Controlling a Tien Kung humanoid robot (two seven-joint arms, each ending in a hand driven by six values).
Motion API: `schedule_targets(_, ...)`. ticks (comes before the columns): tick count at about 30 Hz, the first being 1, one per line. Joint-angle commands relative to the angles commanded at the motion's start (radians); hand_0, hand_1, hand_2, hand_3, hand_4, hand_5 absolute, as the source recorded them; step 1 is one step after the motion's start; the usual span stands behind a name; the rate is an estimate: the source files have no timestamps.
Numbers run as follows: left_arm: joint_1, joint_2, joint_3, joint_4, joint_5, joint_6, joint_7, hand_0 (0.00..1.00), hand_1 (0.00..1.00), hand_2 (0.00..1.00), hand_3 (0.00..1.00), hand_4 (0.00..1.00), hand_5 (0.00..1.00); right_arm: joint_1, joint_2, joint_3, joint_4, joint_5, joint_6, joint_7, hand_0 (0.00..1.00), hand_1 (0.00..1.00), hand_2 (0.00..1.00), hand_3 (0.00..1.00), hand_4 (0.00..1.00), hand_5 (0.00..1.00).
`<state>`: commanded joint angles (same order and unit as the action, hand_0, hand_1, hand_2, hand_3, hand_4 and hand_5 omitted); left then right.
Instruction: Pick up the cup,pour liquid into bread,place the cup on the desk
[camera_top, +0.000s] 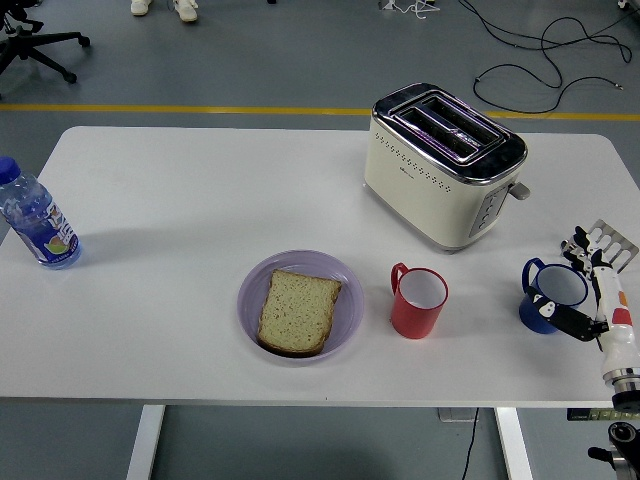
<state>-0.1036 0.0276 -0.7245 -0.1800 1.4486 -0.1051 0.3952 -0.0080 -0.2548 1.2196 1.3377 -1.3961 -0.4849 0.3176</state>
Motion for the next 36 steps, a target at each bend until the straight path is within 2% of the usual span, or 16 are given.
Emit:
schedule_targets(6, 0.001, 0.0, -0.001, 0.0, 0.003, 0.0, 0.0, 0.346, 0.342, 0.435, 0.751, 0.63, 0.998, -0.007, -0.013, 0.011, 0.194, 0.008, -0.019, -0.032, 0.87, 0.842, 0.957, 0.998, 0.859, 0.016)
schedule_targets(8, 0.002, 0.0, -0.004, 0.0, 0.007, 0.0, 0.0, 0.346, 0.342, 0.435, 0.751, 0.63, 0.998, 0.0, -0.016, 0.028, 0.232, 0.023, -0.024, -0.04, 0.87, 0.842, 0.957, 0.998, 0.859, 0.016)
schedule_targets(14, 0.002, 0.001, 0.005, 0.0, -0.003, -0.003, -0.001, 0.346, 0.342, 0.434, 0.751, 0.63, 0.998, 0.022, -0.031, 0.101, 0.235, 0.045, -0.024, -0.06, 0.867, 0.841, 0.952, 0.998, 0.858, 0.017)
schedule_targets(17, 0.004, 0.0, 0.005, 0.0, -0.007, -0.004, -0.002, 0.346, 0.342, 0.434, 0.751, 0.63, 0.998, 0.025, -0.034, 0.144, 0.244, 0.098, -0.001, -0.068, 0.867, 0.841, 0.952, 0.998, 0.858, 0.017)
schedule_targets(18, 0.004, 0.0, 0.006, 0.0, -0.007, -0.004, -0.002, 0.345, 0.342, 0.433, 0.75, 0.629, 0.998, 0.026, -0.034, 0.15, 0.245, 0.115, 0.003, -0.069, 0.854, 0.82, 0.931, 0.936, 0.831, 0.038)
schedule_targets(23, 0.009, -0.002, 0.004, 0.0, -0.001, -0.007, 0.0, 0.345, 0.342, 0.433, 0.75, 0.629, 0.998, 0.026, -0.036, 0.242, 0.285, 0.321, 0.13, -0.105, 0.854, 0.82, 0.931, 0.936, 0.831, 0.038)
schedule_targets(24, 0.011, -0.002, 0.003, 0.0, -0.001, -0.007, 0.0, 0.345, 0.342, 0.434, 0.75, 0.629, 0.998, 0.025, -0.037, 0.268, 0.291, 0.367, 0.16, -0.124, 0.767, 0.73, 0.791, 0.777, 0.739, 0.156)
schedule_targets(28, 0.012, -0.003, 0.005, 0.0, -0.003, -0.009, 0.0, 0.345, 0.342, 0.434, 0.75, 0.629, 0.998, 0.022, -0.039, 0.359, 0.292, 0.536, 0.243, -0.181, 0.767, 0.73, 0.791, 0.777, 0.739, 0.156)
schedule_targets(29, 0.013, -0.003, 0.005, 0.0, -0.003, -0.01, -0.001, 0.345, 0.342, 0.434, 0.75, 0.629, 0.998, 0.022, -0.039, 0.376, 0.291, 0.575, 0.251, -0.192, 0.767, 0.73, 0.791, 0.777, 0.739, 0.156)
schedule_targets(30, 0.014, -0.003, 0.004, 0.0, -0.004, -0.01, -0.001, 0.345, 0.342, 0.434, 0.747, 0.629, 0.998, 0.025, -0.04, 0.402, 0.28, 0.62, 0.253, -0.206, 0.703, 0.659, 0.707, 0.666, 0.707, 0.194)
schedule_targets(35, 0.016, -0.002, 0.004, 0.0, -0.003, -0.014, -0.001, 0.345, 0.342, 0.434, 0.747, 0.629, 0.998, 0.044, -0.026, 0.497, 0.208, 0.828, 0.256, -0.243, 0.703, 0.659, 0.707, 0.666, 0.707, 0.194)
schedule_targets(36, 0.017, -0.002, 0.006, 0.0, -0.005, -0.015, -0.001, 0.345, 0.341, 0.433, 0.747, 0.627, 0.998, 0.048, -0.024, 0.511, 0.188, 0.874, 0.263, -0.248, 0.676, 0.644, 0.684, 0.634, 0.674, 0.223)
